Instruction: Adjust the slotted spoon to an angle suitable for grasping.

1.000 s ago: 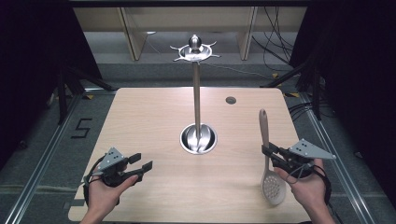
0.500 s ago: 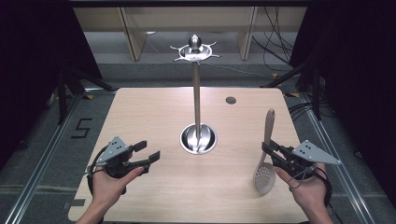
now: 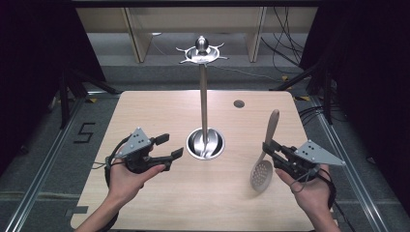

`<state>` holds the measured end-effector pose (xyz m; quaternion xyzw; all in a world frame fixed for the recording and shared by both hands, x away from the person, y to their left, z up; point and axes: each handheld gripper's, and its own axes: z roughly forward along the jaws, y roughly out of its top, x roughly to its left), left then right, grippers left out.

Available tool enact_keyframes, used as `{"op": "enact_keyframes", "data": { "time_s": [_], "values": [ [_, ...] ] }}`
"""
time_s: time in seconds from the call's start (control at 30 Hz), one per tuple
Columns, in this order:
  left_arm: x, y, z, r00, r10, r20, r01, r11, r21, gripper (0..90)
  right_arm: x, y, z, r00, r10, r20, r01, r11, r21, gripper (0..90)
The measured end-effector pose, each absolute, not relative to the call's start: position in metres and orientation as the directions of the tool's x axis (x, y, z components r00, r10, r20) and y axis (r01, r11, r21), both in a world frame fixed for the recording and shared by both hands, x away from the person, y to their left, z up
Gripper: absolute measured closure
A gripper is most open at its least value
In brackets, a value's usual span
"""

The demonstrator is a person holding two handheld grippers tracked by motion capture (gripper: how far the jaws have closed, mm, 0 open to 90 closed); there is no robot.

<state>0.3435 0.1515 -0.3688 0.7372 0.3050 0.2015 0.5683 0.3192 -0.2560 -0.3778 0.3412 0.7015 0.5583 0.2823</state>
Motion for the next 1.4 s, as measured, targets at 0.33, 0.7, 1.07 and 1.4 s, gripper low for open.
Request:
{"op": "enact_keyframes", "data": {
  "time_s": [0.33, 0.7, 1.07, 1.4],
  "values": [
    [0.345, 0.116, -0.352, 0.792, 0.609, -0.044, 0.183, -0.169, 0.968, 35.8, 0.322, -0.236, -0.377, -0.643, 0.766, -0.011, 0.158, 0.148, 0.976, 76.1],
    [0.342, 0.073, -0.339, 0.846, 0.530, -0.060, 0.165, -0.155, 0.974, 40.6, 0.321, -0.218, -0.376, -0.661, 0.750, -0.004, 0.171, 0.156, 0.973, 76.1],
    [0.345, 0.033, -0.331, 0.872, 0.482, -0.086, 0.179, -0.150, 0.972, 46.3, 0.322, -0.208, -0.381, -0.667, 0.745, -0.016, 0.181, 0.183, 0.966, 76.1],
    [0.353, 0.013, -0.333, 0.875, 0.472, -0.109, 0.202, -0.152, 0.968, 50.9, 0.319, -0.202, -0.383, -0.672, 0.741, -0.007, 0.199, 0.189, 0.961, 76.1]
  ]
}}
